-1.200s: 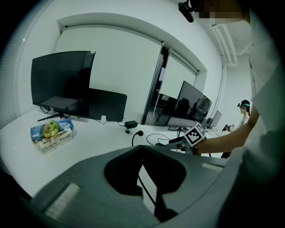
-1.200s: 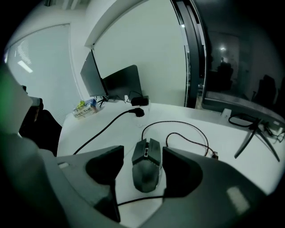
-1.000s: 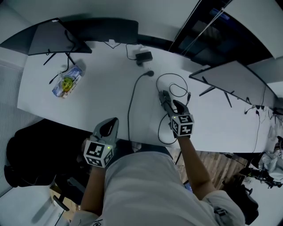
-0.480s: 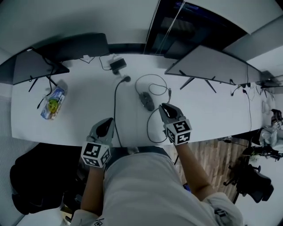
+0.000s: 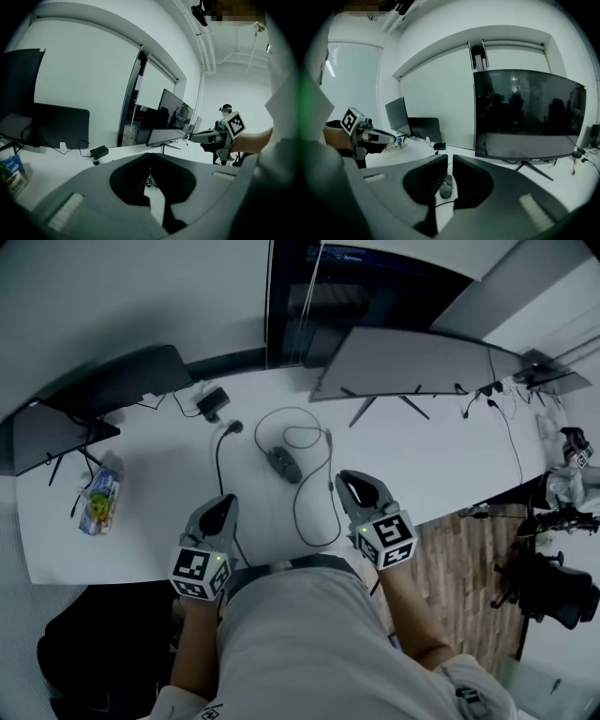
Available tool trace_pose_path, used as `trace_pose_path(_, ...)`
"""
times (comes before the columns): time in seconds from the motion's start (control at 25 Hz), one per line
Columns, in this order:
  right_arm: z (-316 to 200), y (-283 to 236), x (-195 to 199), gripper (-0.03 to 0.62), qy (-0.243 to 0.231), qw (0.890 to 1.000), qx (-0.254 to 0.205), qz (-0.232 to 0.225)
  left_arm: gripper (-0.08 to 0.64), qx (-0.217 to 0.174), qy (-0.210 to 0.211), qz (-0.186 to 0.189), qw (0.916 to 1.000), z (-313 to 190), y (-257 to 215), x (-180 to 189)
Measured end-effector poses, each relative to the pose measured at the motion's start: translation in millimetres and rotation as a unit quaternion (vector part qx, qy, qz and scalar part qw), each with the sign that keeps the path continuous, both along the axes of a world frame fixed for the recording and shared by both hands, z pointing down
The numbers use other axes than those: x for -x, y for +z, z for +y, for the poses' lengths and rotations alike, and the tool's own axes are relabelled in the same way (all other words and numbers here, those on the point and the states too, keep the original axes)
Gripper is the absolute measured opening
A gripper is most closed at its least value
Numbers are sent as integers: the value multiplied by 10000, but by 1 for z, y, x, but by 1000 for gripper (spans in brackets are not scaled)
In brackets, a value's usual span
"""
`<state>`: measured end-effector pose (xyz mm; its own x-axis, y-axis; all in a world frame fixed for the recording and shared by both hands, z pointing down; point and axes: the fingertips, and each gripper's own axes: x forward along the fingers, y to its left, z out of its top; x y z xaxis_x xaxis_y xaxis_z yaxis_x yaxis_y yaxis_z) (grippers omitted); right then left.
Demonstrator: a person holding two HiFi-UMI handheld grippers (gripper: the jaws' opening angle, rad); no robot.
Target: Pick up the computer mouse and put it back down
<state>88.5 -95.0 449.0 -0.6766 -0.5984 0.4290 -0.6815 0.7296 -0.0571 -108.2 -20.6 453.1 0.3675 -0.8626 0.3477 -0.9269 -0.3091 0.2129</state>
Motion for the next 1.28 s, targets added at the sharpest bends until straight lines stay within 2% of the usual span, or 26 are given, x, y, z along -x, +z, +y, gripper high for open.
trace_pose_path(0.48, 20, -34, -28, 34, 379, 9984, -364, -204, 9, -315, 567, -3, 9979, -20, -25, -27)
trace_pose_path(1.28, 21, -33, -24, 34, 484, 9977, -445, -158, 9, -434, 756, -19, 9962, -24, -35, -29)
